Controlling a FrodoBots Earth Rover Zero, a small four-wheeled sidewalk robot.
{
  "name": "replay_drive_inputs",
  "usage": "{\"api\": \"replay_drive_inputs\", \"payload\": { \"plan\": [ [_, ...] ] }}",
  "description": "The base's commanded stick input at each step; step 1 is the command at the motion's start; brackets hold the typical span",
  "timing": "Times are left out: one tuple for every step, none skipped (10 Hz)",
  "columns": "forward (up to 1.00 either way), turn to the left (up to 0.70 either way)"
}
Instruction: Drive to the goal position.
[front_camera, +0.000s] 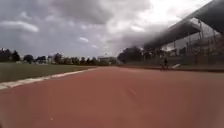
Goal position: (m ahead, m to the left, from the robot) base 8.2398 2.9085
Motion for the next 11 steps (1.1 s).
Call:
{"api": "replay_drive_inputs", "payload": {
  "plan": [
    [0.45,0.0],
    [0.45,0.0],
    [0.45,0.0],
    [0.45,0.0],
    [0.45,0.0],
    [0.45,0.0],
    [0.45,0.0],
    [0.45,0.0],
    [0.45,0.0],
    [0.45,0.0],
    [0.45,0.0]
  ]
}}
